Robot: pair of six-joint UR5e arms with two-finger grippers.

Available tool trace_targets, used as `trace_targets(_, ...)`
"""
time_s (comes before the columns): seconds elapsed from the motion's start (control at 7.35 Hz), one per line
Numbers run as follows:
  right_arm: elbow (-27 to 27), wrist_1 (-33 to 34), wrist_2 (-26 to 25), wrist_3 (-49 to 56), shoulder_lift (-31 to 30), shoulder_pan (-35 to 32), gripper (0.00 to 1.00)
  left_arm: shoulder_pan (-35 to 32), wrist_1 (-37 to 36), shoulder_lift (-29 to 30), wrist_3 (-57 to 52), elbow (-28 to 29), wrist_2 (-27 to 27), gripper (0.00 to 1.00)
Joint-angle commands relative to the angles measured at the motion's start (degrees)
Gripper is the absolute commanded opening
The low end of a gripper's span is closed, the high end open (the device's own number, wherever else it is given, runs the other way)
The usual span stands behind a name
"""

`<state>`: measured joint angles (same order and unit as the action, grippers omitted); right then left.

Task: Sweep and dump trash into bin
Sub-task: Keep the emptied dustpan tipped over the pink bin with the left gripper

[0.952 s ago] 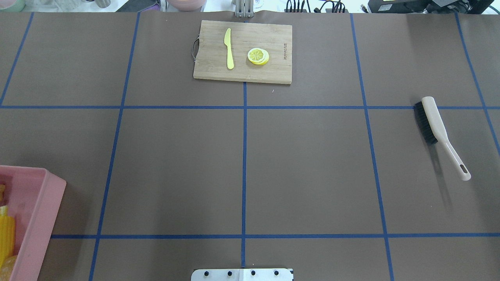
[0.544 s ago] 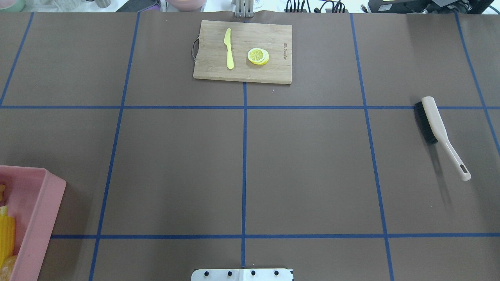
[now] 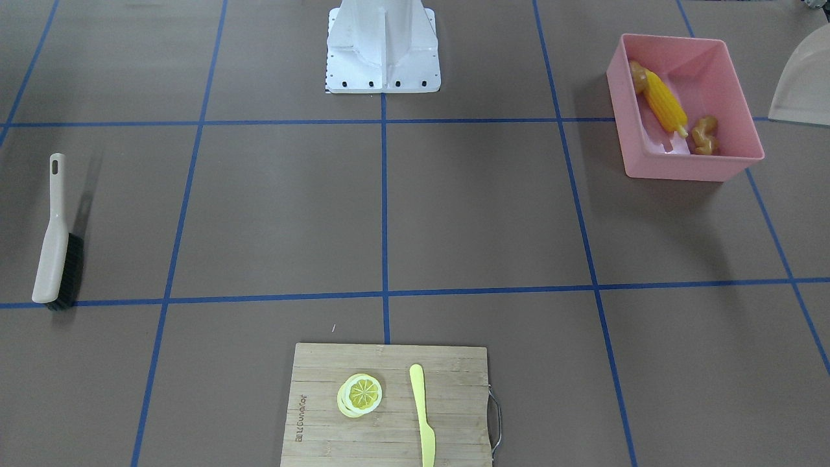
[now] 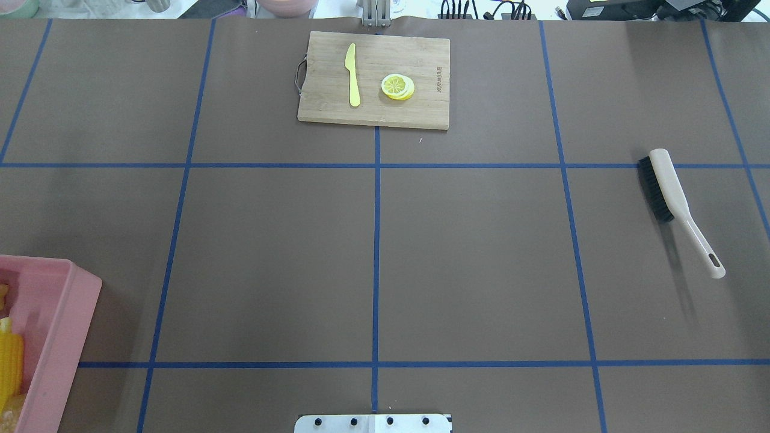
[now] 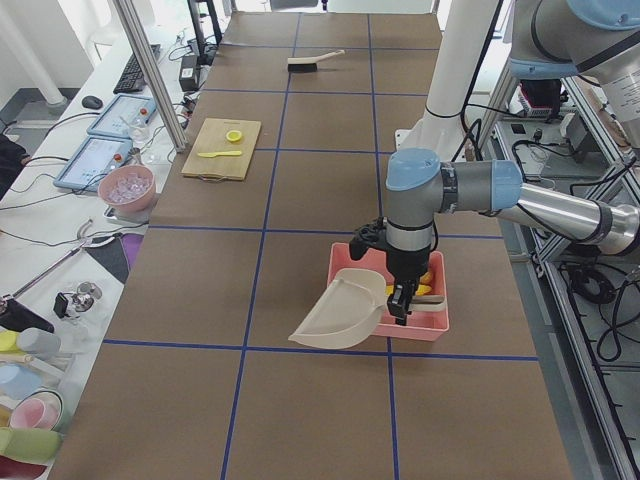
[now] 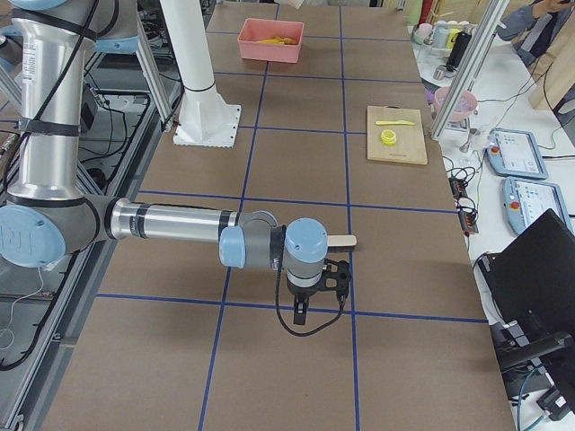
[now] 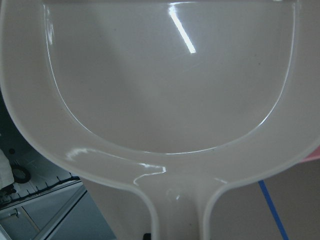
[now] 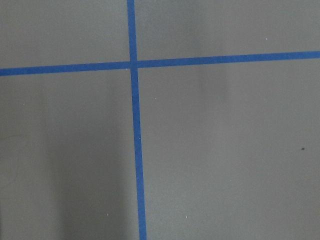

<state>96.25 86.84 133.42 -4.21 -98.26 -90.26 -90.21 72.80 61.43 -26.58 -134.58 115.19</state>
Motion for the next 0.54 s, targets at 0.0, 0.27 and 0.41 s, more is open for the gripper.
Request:
trace_targets(0.0,-0.2,0.0,-0.1,0.0,-0.1,0.0,1.0,-1.1,1.2,12.8,-0.5,6.0,3.4,0.0)
trace_targets(0.27,-0.2,0.0,-0.1,0.0,-0.1,0.0,1.0,1.2,1.0,19.4,-10.1,8.2,8.2,0.0)
trace_targets(0.41,-0.2,0.0,-0.1,0.0,-0.1,0.0,1.0,6.0,1.6,20.1,-14.4,7.3,8.6,0.0)
